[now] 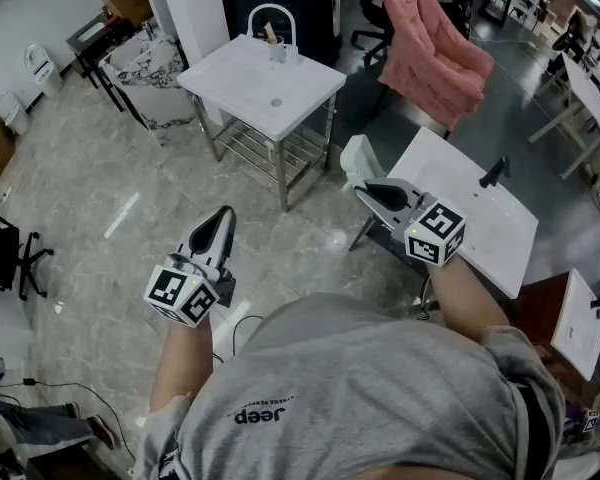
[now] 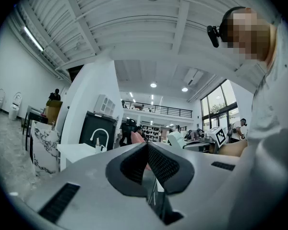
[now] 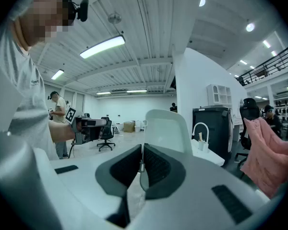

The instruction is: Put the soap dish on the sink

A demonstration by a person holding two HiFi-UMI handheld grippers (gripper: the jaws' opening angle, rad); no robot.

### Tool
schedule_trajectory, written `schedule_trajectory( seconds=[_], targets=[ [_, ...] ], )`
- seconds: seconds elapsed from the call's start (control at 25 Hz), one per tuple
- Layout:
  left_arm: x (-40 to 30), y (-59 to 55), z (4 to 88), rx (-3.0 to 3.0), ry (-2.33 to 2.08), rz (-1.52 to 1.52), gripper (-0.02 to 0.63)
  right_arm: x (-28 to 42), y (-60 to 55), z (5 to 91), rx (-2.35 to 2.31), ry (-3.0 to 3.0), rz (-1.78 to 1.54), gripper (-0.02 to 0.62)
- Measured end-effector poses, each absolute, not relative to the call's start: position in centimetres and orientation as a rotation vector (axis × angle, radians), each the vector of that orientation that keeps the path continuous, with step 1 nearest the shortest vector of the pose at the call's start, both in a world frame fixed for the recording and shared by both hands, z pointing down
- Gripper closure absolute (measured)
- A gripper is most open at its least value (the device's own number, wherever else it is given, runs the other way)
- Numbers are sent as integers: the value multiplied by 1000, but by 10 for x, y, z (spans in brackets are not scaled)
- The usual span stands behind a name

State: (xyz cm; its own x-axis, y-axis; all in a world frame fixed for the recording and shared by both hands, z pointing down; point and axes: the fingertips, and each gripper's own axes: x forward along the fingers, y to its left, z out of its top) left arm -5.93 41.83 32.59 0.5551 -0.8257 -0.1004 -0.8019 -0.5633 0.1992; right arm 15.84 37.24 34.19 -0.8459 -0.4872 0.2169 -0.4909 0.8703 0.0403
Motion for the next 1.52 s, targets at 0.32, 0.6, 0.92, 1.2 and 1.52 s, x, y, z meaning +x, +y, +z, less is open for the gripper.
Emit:
schedule_trajectory(
  seconds=[0.32, 0.6, 0.92, 1.2, 1.52],
  targets=[
    [-52, 406, 327, 2656, -1383, -269, 592, 162, 360, 341, 738, -2818, 23, 522],
    [-39, 392, 328, 2650, -1387, -268, 592, 173, 348, 341, 725, -2820, 27, 520],
    [4, 380, 326, 2648, -1426, -261, 592, 207, 342, 334, 656, -2836, -37, 519],
    [36, 357, 339, 2616, -1449, -253, 592, 240, 319, 350, 634, -2851, -32, 518],
    [12, 293, 351, 2620, -1416, -248, 592, 216, 261, 365, 646, -2829, -4, 518]
  ],
)
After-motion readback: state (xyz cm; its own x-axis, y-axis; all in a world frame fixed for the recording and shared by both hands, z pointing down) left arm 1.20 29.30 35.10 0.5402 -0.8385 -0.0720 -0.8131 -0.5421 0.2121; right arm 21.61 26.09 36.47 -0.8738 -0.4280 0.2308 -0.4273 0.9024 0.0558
